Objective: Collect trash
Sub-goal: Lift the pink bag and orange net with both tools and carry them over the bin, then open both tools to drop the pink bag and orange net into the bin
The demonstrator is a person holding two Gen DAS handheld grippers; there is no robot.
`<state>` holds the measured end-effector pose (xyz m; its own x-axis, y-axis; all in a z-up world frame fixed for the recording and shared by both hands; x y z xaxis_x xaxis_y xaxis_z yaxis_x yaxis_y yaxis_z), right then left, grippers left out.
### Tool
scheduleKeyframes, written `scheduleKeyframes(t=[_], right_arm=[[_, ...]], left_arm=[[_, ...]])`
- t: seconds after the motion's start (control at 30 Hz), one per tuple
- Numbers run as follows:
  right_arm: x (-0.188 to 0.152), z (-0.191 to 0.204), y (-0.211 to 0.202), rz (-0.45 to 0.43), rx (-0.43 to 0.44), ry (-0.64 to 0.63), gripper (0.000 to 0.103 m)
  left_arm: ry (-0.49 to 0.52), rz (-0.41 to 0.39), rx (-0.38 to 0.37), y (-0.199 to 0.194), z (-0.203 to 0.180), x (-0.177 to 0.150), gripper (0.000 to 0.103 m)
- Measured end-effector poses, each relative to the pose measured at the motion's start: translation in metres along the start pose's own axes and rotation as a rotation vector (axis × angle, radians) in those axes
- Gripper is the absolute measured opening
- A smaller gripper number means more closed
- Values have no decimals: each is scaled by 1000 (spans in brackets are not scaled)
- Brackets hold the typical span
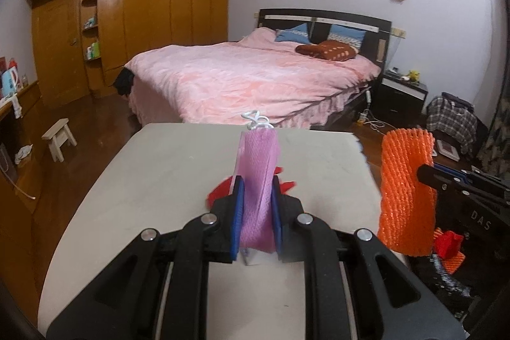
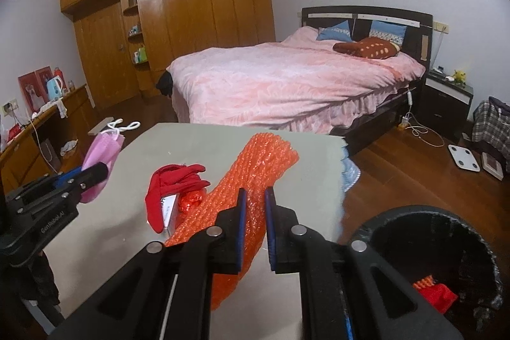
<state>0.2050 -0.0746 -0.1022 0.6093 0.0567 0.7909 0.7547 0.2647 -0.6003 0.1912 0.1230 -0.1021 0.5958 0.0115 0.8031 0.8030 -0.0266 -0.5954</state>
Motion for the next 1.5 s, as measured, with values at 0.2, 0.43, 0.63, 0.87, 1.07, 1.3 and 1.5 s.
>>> scheduleKeyframes(t=[0.2,0.43,0.63,0.87,1.07,1.3,1.5], right_arm=[[-2,-17,-25,-28,-27,14,11],[-8,-45,-51,-55,-73,45,11],[-13,-74,-72,-74,-124,71,11],[-22,-106,-93,-83,-183,103,11],[-32,-133,-105,-79,-235,130,11],[-45,-160,-113,-68,-290,161,11],[-58,-180,-119,-50,-328,183,11]], left_arm=[[33,-14,-52,-9,-33,0,15],[68,-26,-109,-16,-70,-1,15],[94,-39,-158,-20,-102,-4,15],[143,-46,-224,-24,-142,-7,15],[189,-32,-288,-21,-177,-11,15],[234,-23,-344,-14,-213,-18,15],[256,-18,-387,-7,-238,-25,15]])
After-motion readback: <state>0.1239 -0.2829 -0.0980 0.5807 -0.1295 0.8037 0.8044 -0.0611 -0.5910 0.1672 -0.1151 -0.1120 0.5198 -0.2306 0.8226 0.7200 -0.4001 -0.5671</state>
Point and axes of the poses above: each gripper's, at about its wrist camera, not at the fingertips, and y roughly the way its jaws point, z to its left, x to its top, the point moved 4 cm from there along y, roughly the way its jaws point, and after that the axes turned 5 degrees about z, right-handed, at the moved point
